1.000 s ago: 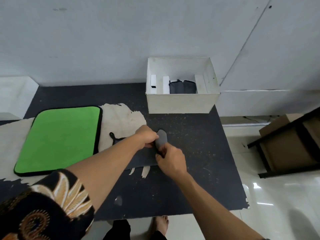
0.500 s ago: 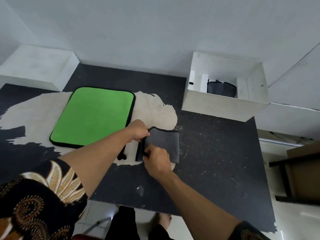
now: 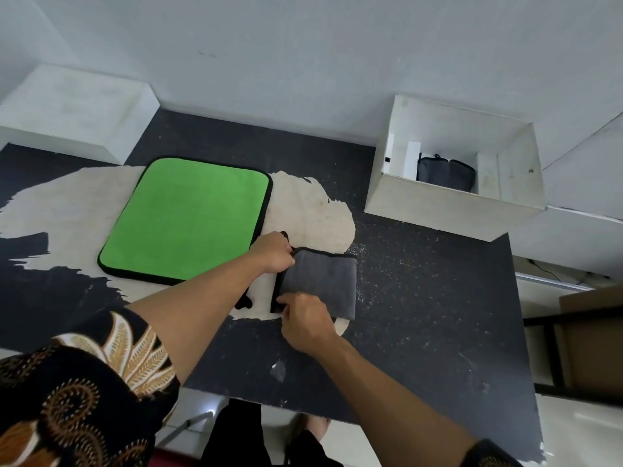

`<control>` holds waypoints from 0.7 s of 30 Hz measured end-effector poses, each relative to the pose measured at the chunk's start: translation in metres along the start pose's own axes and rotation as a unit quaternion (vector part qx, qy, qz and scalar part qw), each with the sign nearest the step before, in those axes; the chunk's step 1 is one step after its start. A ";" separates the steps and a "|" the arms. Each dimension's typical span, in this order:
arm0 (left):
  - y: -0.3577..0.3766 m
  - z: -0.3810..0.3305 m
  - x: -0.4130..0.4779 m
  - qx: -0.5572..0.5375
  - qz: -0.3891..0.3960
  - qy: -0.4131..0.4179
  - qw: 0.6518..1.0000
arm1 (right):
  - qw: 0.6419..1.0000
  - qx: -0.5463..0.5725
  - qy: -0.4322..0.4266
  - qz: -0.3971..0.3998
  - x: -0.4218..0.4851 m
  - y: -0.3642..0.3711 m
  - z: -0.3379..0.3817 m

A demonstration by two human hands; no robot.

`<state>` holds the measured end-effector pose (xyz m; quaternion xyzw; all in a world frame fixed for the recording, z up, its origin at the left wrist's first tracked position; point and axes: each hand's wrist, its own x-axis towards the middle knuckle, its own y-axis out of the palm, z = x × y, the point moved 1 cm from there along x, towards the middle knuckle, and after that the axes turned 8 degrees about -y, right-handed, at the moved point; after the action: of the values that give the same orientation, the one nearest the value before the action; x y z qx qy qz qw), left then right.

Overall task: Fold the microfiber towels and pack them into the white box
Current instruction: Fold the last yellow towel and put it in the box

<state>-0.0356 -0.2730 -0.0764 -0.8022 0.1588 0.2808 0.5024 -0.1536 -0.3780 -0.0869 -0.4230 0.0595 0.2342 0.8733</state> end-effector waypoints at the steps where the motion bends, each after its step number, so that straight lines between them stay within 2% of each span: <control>1: 0.001 0.000 0.000 0.008 -0.002 0.002 1.000 | 1.000 -0.005 -0.005 0.008 0.000 -0.002 -0.001; 5: 0.002 -0.001 -0.006 0.042 -0.011 0.003 0.999 | 1.000 -0.005 -0.023 0.015 -0.004 -0.015 -0.005; 9: 0.008 0.006 -0.016 0.059 -0.019 -0.030 0.998 | 0.987 -0.042 0.047 -0.145 -0.007 -0.039 -0.024; 10: 0.011 0.009 -0.019 0.063 -0.022 -0.037 0.997 | 0.984 -0.064 0.064 -0.153 -0.008 -0.043 -0.030; 14: 0.016 0.021 -0.027 0.058 -0.037 -0.055 0.996 | 0.984 -0.129 0.099 -0.067 -0.013 -0.047 -0.043; 21: 0.024 0.029 -0.037 0.006 -0.093 -0.046 0.995 | 0.973 -0.189 0.077 -0.107 -0.014 -0.040 -0.044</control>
<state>-0.0858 -0.2587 -0.0805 -0.7969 0.0621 0.2685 0.5376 -0.1429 -0.4384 -0.0823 -0.6007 0.0355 0.1136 0.7906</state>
